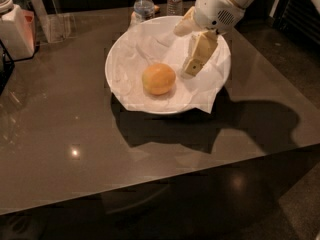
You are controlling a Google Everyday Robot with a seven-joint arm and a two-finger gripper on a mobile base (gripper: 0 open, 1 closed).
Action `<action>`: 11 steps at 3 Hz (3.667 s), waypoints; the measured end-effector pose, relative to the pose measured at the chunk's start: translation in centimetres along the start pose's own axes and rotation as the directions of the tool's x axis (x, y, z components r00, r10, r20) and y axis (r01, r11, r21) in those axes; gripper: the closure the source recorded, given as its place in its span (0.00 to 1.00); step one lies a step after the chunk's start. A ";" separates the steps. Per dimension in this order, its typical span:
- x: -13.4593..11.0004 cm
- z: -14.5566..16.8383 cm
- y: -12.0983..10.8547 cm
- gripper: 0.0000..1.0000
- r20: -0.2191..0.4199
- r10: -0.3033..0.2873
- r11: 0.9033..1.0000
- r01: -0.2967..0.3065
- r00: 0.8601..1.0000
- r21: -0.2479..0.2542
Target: Pick orange from white bowl
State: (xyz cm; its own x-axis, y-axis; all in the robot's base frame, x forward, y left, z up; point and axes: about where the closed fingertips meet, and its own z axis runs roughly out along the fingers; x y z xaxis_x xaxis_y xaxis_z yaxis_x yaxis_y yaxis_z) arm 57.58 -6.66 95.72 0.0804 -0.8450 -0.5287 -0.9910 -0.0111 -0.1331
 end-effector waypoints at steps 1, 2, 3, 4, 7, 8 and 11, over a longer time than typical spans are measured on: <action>-0.2 2.6 -0.6 0.20 0.025 -0.005 0.998 0.007 1.000 -0.070; -0.8 5.0 -1.0 0.17 0.040 -0.014 0.991 0.019 0.999 -0.130; -1.0 6.8 -1.3 0.17 0.047 -0.021 0.985 0.028 0.999 -0.169; -0.5 7.9 -1.6 0.16 0.050 -0.008 0.982 0.017 0.999 -0.187; 1.1 9.8 -1.8 0.18 0.053 0.056 0.974 -0.043 0.997 -0.221; 1.1 10.3 -1.8 0.19 0.053 0.068 0.972 -0.054 0.996 -0.231; 1.7 10.7 -2.2 0.85 0.051 0.113 0.969 -0.099 0.992 -0.228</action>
Offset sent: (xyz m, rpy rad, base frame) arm 0.0131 0.0446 -0.0539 0.0187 0.1788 0.1502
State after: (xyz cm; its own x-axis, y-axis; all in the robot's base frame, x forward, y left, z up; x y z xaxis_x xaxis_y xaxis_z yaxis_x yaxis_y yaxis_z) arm 61.04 -2.31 86.17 -0.0272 -0.8125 -0.5824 -0.9922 -0.0490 0.1147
